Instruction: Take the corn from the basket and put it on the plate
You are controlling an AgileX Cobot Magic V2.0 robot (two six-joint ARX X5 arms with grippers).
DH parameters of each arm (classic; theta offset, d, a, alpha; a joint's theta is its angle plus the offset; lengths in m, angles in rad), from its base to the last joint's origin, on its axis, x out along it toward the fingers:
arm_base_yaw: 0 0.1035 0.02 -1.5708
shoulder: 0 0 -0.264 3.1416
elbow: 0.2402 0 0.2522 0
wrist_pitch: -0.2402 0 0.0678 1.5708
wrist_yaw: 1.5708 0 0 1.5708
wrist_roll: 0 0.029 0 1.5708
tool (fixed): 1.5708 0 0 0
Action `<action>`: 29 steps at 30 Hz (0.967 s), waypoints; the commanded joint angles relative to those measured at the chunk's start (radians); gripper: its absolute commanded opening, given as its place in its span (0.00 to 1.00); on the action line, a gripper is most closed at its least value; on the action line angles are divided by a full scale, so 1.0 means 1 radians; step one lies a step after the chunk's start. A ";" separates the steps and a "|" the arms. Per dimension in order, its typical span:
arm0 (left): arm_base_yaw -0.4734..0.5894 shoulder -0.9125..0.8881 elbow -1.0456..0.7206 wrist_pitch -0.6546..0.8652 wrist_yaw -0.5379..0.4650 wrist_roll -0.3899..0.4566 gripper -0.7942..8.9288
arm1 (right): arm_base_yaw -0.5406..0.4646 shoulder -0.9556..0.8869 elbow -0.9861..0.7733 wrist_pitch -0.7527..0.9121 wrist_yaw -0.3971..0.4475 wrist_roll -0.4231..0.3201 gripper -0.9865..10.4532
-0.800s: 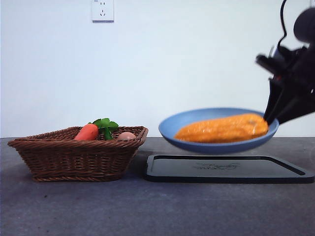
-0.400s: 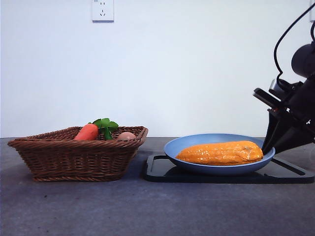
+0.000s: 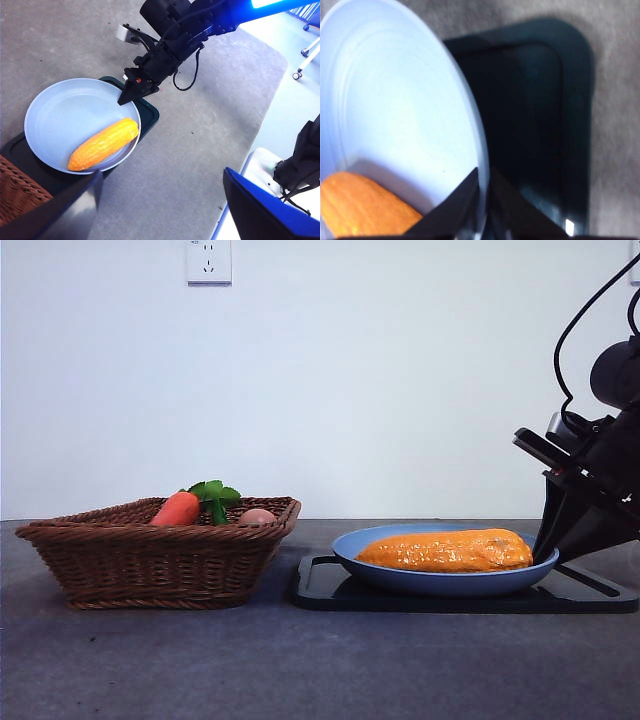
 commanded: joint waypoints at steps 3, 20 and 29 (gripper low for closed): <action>-0.010 0.005 0.018 0.005 -0.002 -0.002 0.48 | 0.004 0.022 0.017 -0.015 -0.005 0.000 0.26; -0.010 0.005 0.018 -0.025 -0.003 0.007 0.48 | -0.027 -0.352 0.018 -0.201 -0.026 -0.116 0.26; -0.010 0.005 0.018 -0.027 -0.003 0.008 0.48 | 0.084 -0.715 0.018 -0.550 -0.024 -0.237 0.26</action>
